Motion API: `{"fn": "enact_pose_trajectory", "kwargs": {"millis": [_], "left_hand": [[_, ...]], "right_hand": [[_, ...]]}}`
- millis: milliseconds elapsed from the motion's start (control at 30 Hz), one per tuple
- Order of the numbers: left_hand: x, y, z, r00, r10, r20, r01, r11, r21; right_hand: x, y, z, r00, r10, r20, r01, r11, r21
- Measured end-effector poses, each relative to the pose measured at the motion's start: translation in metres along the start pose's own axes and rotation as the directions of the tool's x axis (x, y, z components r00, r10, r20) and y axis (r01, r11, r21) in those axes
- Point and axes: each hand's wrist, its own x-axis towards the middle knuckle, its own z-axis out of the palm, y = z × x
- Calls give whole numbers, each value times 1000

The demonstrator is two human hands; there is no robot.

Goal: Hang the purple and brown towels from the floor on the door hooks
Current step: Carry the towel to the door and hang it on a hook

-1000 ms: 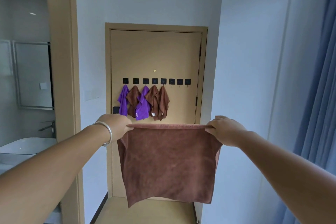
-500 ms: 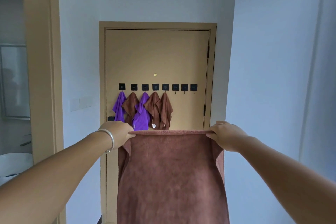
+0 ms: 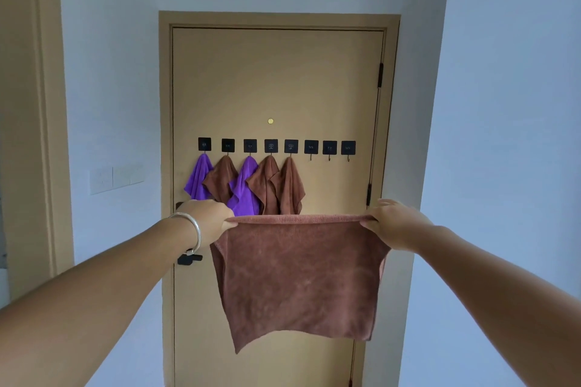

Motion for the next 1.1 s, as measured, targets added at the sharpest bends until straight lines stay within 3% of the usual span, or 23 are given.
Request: {"fn": "enact_pose_trajectory", "kwargs": {"millis": [633,1100], "left_hand": [[228,-107,88,988,146,-48,-149,986,-73],[329,-107,131,978,207,-26,-208,972,-105]], "right_hand": [[208,-13,82,982,188,3,-188,980,-71],[292,23,122,971,236,27,-233,969,-82]]}}
